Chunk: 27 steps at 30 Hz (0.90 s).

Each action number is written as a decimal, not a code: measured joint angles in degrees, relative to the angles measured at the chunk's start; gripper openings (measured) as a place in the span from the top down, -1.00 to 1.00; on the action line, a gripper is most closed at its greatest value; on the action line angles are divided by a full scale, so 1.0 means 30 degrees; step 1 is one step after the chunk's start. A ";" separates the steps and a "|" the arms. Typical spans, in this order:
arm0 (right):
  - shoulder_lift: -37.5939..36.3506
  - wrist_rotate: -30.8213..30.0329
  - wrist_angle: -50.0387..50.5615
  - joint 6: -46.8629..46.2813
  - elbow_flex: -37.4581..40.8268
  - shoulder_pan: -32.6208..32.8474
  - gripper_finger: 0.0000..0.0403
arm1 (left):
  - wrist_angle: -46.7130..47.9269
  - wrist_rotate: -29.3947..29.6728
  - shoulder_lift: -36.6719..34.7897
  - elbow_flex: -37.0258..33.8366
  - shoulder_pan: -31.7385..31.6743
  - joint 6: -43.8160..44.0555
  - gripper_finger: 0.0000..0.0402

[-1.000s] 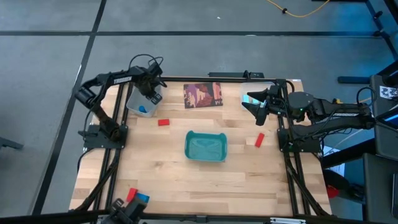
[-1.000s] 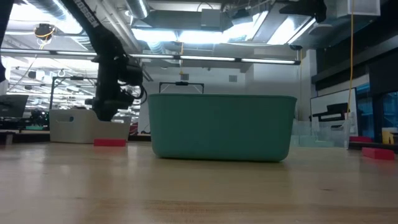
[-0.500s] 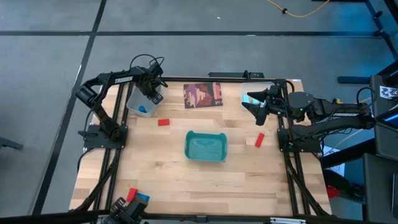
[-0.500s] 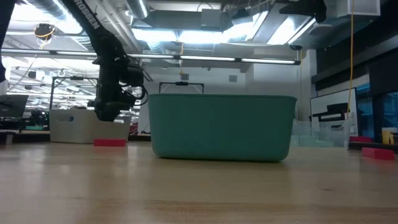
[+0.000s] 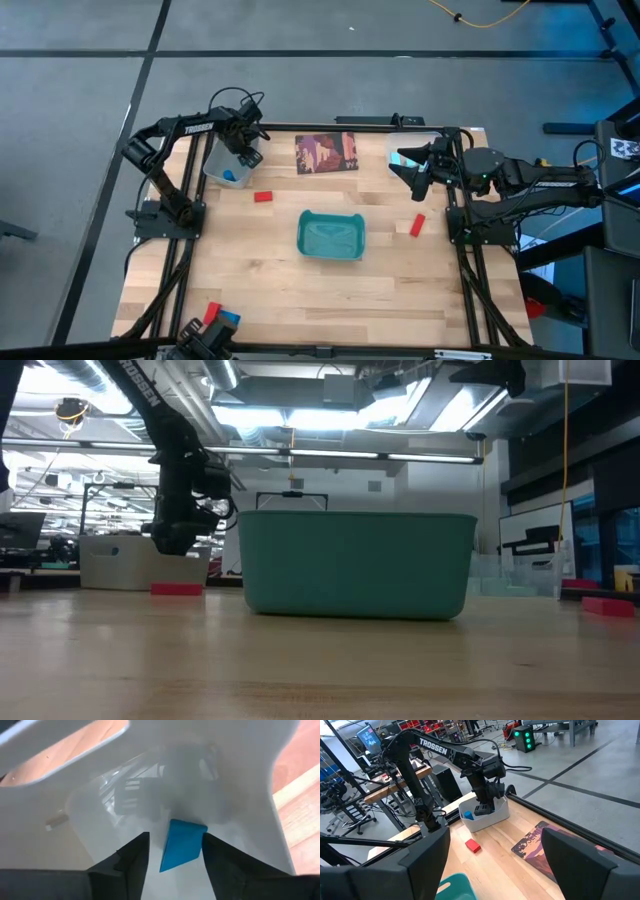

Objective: Sort & place blocks by color
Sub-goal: Put the bottom square orange block into the blue green bin

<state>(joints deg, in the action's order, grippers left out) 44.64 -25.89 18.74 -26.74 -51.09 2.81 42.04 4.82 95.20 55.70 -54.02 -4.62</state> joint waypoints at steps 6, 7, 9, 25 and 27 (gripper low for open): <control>0.0000 0.0000 0.0000 0.0000 0.0000 -0.0004 -0.57 | 0.0073 0.0044 0.0000 0.0000 0.0000 0.0009 0.02; 0.0000 0.0000 0.0000 -0.0007 0.0000 0.0001 -0.57 | 0.0073 0.0051 -0.0007 0.0000 -0.0001 0.0015 0.01; 0.0000 0.0000 0.0000 -0.0001 0.0000 0.0000 -0.57 | 0.0073 0.0052 -0.0007 0.0000 -0.0001 0.0001 0.00; 0.0000 0.0000 -0.0007 0.0117 0.0000 0.0001 -0.57 | 0.0410 -0.0912 -0.4713 0.4816 0.0041 0.1228 0.01; 0.0000 0.0000 -0.0007 0.0117 0.0000 -0.0001 -0.57 | -0.0465 -0.2283 -0.6338 0.5156 0.0186 0.2101 0.01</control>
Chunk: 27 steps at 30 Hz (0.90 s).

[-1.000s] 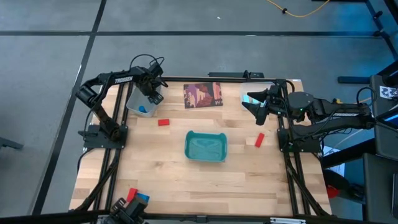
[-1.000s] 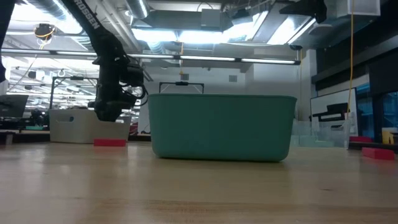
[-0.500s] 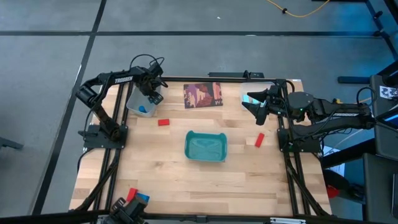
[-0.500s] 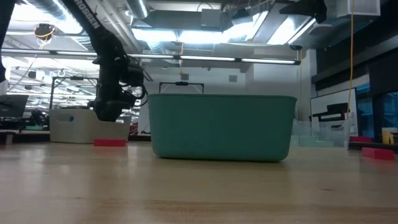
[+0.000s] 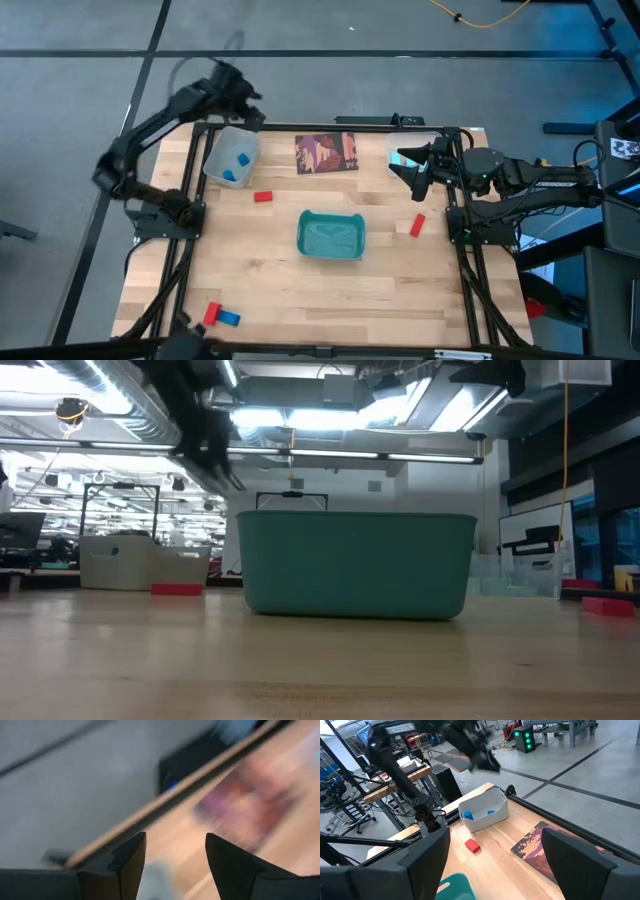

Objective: Sort & place blocks by color
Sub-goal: Put the bottom square orange block into the blue green bin

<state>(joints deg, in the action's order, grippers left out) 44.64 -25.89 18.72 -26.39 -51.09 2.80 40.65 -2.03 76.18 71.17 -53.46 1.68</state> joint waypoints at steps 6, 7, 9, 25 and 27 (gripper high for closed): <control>0.0000 0.0000 0.0000 -0.0007 0.0000 0.0002 -0.57 | -0.4848 -0.3182 -0.5608 -0.1326 0.1639 0.3634 0.01; 0.0000 0.0000 0.0000 -0.0007 0.0000 -0.0006 -0.57 | -0.5762 -0.3180 -0.6520 -0.1834 0.2119 0.4216 0.01; 0.0000 0.0000 0.0000 -0.0015 0.0000 -0.0004 -0.57 | -0.7572 -0.3107 -0.8268 -0.2961 0.3185 0.5237 0.01; 0.0000 0.0000 -0.0007 -0.0029 0.0000 -0.0004 -0.57 | -1.9787 -0.1041 -1.3314 -1.2762 1.1690 0.5670 0.02; 0.0000 0.0000 -0.0012 -0.0029 0.0000 0.0002 -0.57 | -1.9881 -0.0700 -1.3132 -1.2762 1.1986 0.5303 0.02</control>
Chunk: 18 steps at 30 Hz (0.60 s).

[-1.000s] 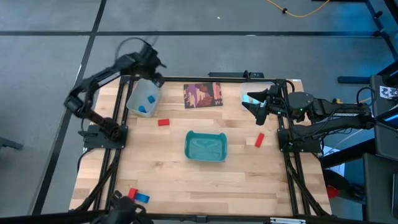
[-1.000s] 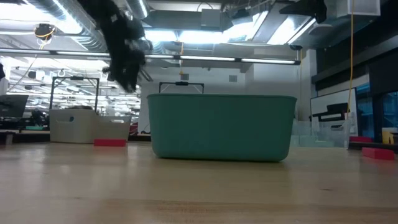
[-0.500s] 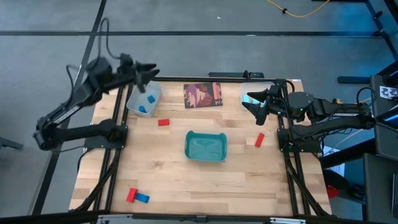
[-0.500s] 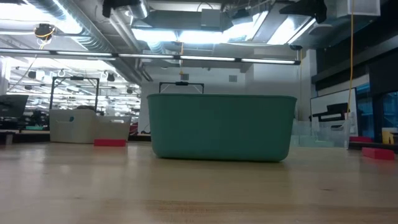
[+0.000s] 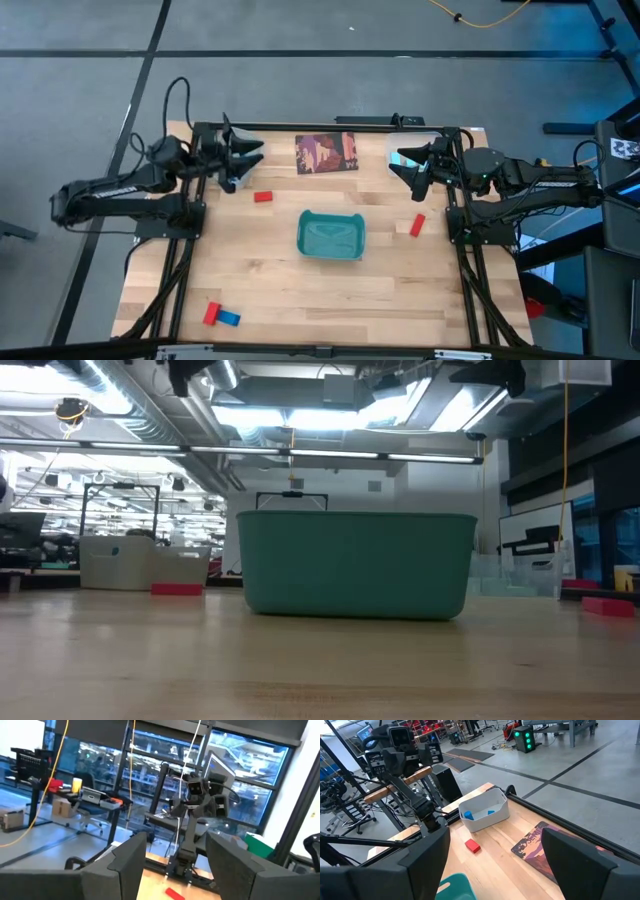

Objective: Sort & place blocks by color
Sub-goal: Put the bottom square orange block into the blue green bin

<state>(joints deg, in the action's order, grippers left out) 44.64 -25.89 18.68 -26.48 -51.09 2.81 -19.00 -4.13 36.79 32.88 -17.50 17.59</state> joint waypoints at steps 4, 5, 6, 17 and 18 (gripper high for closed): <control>0.0000 0.0000 -0.0010 -0.0007 0.0000 0.0000 -0.57 | -0.0160 0.0147 0.0109 0.0000 0.0104 -0.0388 0.02; 0.0000 0.0000 -0.0010 0.0000 0.0000 -0.0003 -0.57 | -0.0199 0.0190 0.0095 0.0000 0.0104 -0.0487 0.02; 0.0000 0.0000 -0.0010 0.0000 0.0000 -0.0007 -0.57 | -0.0195 0.0193 0.0092 0.0000 0.0095 -0.0556 0.02; 0.0000 0.0000 -0.0010 -0.0007 0.0000 -0.0003 -0.57 | -0.0148 0.0043 0.0112 0.0000 0.0089 -0.0567 0.02; 0.0000 0.0000 -0.0010 -0.0007 0.0000 0.0000 -0.57 | -0.0147 0.0040 0.0105 0.0000 0.0089 -0.0563 0.02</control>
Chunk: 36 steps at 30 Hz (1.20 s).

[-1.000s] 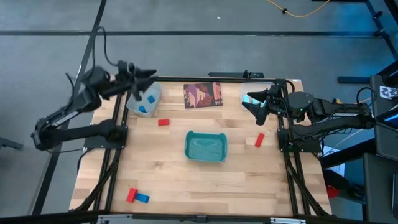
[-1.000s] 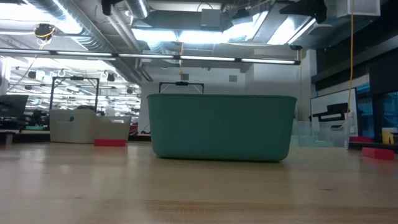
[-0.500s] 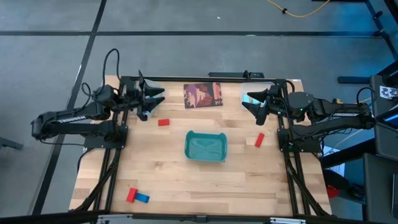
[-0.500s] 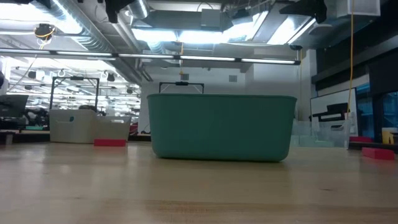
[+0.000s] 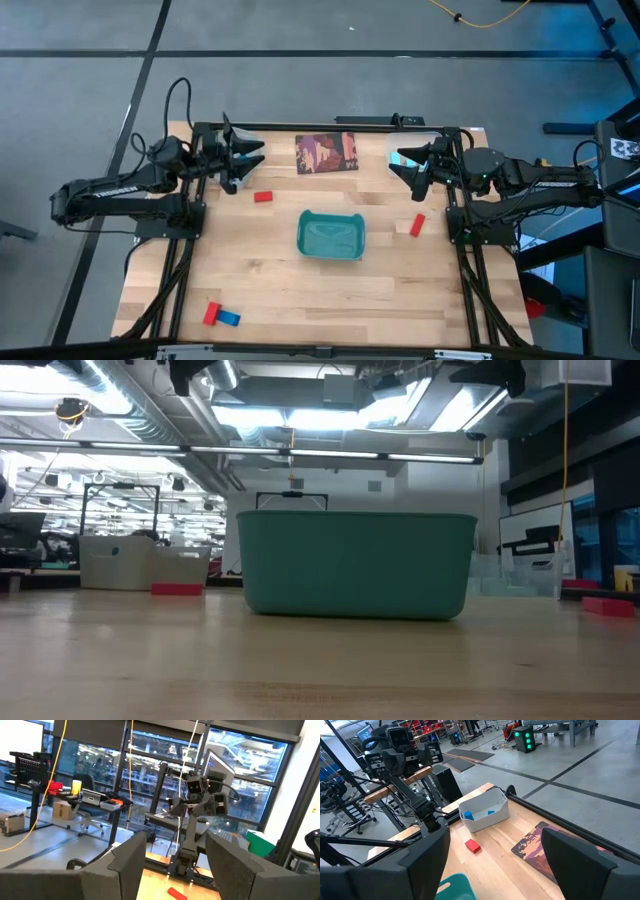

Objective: Sort & place blocks by color
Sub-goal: Put the bottom square orange block into the blue green bin

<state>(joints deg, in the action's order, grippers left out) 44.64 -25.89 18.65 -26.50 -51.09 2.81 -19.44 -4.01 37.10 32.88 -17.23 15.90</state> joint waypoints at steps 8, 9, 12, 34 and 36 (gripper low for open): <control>0.0000 0.0000 0.0000 0.0000 0.0000 -0.0007 -0.57 | 0.0037 -0.0007 0.0000 0.0000 0.0000 0.0000 0.02; 0.0000 0.0000 0.0000 0.0000 -0.0007 -0.0003 -0.57 | 0.0063 -0.0022 0.0000 0.0000 0.0000 0.0007 0.02; 0.0000 0.0000 0.0000 0.0000 0.0000 0.0000 -0.57 | 0.0422 -0.0059 0.0006 0.0000 0.0025 0.0217 0.02; -0.0007 -0.0007 0.0010 -0.1578 -0.0007 0.0000 -0.57 | 2.3449 -0.2153 0.5772 0.8313 1.2558 0.3947 0.02; -0.0007 -0.0003 0.0012 -0.1559 -0.0007 -0.0002 -0.57 | 2.3900 -0.0804 0.6644 0.8327 1.4530 0.7840 0.02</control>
<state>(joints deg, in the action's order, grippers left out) 44.62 -25.90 18.69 -31.18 -51.11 2.80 52.26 -6.42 57.04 57.87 26.36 39.42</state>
